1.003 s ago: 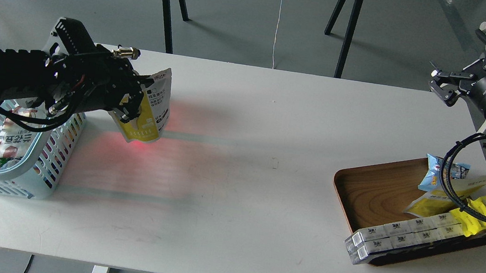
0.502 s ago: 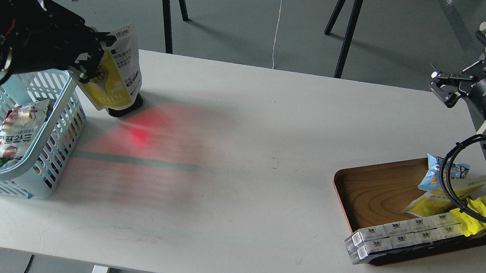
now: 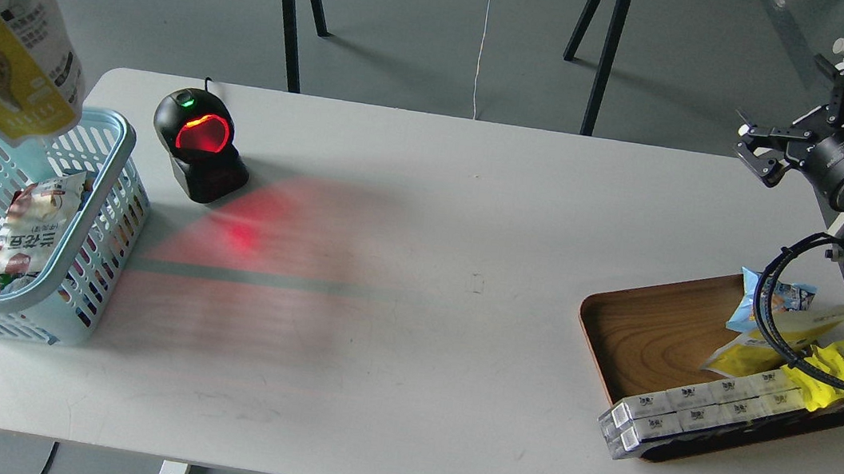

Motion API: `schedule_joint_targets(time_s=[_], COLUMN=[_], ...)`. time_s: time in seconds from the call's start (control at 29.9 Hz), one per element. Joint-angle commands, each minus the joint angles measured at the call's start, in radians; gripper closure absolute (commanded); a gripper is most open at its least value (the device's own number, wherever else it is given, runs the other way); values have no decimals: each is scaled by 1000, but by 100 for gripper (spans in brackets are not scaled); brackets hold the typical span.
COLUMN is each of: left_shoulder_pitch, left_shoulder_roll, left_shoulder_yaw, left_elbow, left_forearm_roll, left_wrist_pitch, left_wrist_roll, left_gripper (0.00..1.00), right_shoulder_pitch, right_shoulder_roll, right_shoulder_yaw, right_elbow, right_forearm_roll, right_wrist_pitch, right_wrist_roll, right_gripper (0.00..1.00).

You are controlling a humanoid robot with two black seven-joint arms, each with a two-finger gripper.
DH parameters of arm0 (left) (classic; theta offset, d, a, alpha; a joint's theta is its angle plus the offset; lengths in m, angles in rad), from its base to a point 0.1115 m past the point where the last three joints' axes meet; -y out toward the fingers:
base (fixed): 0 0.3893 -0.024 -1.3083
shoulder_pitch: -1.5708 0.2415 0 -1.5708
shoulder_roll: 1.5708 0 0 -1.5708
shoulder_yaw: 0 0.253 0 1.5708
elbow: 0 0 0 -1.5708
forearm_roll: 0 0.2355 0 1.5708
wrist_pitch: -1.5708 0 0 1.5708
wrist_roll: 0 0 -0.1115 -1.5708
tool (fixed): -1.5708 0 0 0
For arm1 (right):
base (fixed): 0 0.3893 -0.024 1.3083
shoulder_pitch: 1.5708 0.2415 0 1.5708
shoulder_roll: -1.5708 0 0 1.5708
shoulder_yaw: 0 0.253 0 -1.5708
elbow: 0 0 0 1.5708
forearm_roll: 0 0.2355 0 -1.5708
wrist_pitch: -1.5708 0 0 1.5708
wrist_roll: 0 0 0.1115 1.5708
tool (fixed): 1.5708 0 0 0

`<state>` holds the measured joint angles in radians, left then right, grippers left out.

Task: Scan snack and place in basket
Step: 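Move the packet with the left gripper over the blue basket, then lower the packet into the basket and open the left gripper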

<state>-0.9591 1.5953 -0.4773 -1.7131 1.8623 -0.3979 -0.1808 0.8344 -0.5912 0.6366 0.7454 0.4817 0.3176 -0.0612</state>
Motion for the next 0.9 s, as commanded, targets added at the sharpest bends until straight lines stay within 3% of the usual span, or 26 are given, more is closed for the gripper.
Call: schedule_joint_targets(time_s=[0.0, 0.13, 0.43, 0.7, 0.87], left_shoulder_pitch=[0, 0, 2, 5, 7], left_shoulder_roll=[34, 41, 26, -11, -38], left_shoulder_yaw=[93, 221, 417, 543, 560], left_elbow=[21, 53, 98, 145, 176], left_forearm_roll=[-3, -3, -5, -8, -11], left_wrist_pitch=[57, 174, 323, 409, 415], left_wrist_roll=[0, 11, 29, 32, 37], left_gripper=[100, 100, 100, 100, 100], right_shoulder_pitch=[0, 0, -1, -5, -5], right_shoulder_roll=[1, 2, 2, 10, 19], right_shoulder_yaw=[0, 0, 0, -2, -2], right_elbow=[0, 0, 0, -1, -5], right_forearm_roll=[-6, -8, -8, -18, -21], right_wrist_pitch=[0, 0, 0, 0, 0], right_wrist_roll=[0, 0, 0, 0, 0], right_gripper=[5, 5, 5, 5, 5])
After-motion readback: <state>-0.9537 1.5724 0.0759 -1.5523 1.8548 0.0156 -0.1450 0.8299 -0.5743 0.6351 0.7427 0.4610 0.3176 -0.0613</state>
